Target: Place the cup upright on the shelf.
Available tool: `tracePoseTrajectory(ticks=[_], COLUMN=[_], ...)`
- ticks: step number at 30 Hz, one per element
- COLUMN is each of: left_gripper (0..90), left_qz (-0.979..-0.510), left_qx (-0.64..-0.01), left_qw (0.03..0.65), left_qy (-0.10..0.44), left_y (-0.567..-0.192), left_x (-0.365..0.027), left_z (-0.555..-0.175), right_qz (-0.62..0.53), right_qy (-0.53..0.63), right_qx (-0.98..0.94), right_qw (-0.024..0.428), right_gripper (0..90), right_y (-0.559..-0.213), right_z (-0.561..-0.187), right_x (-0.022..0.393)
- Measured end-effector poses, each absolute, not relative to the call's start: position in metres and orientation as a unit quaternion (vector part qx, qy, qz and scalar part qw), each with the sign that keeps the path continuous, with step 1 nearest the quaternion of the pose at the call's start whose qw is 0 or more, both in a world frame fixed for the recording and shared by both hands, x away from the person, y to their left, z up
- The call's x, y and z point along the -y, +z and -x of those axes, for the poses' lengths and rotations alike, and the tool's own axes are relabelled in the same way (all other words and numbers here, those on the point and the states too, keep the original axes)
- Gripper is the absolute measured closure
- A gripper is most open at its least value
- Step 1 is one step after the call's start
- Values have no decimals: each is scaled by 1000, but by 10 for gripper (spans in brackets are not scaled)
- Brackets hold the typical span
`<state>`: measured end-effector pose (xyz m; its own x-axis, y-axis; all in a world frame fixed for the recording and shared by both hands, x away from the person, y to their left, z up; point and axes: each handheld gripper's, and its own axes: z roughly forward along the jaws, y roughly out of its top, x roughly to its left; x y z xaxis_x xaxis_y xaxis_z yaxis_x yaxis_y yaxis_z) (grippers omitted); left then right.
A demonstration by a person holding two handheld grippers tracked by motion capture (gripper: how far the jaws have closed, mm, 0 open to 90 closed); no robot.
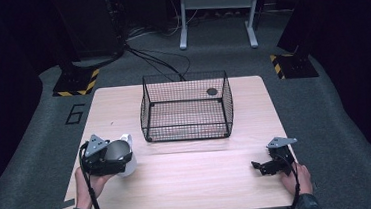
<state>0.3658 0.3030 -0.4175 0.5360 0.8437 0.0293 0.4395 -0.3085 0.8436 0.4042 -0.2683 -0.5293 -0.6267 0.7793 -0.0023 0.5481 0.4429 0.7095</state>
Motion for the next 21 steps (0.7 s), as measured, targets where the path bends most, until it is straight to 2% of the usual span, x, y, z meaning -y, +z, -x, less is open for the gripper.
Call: tracePoseTrajectory(ticks=[21], left_gripper=[63], left_qz=[-801], left_qx=[-359], left_qw=[427], left_qy=[216], left_y=[-405], left_x=[-267], left_z=[-367], right_qz=[-398], right_qy=[346], right_qx=[-833], right_qw=[167], right_gripper=[0], right_y=[-529], right_z=[-404], right_x=[268])
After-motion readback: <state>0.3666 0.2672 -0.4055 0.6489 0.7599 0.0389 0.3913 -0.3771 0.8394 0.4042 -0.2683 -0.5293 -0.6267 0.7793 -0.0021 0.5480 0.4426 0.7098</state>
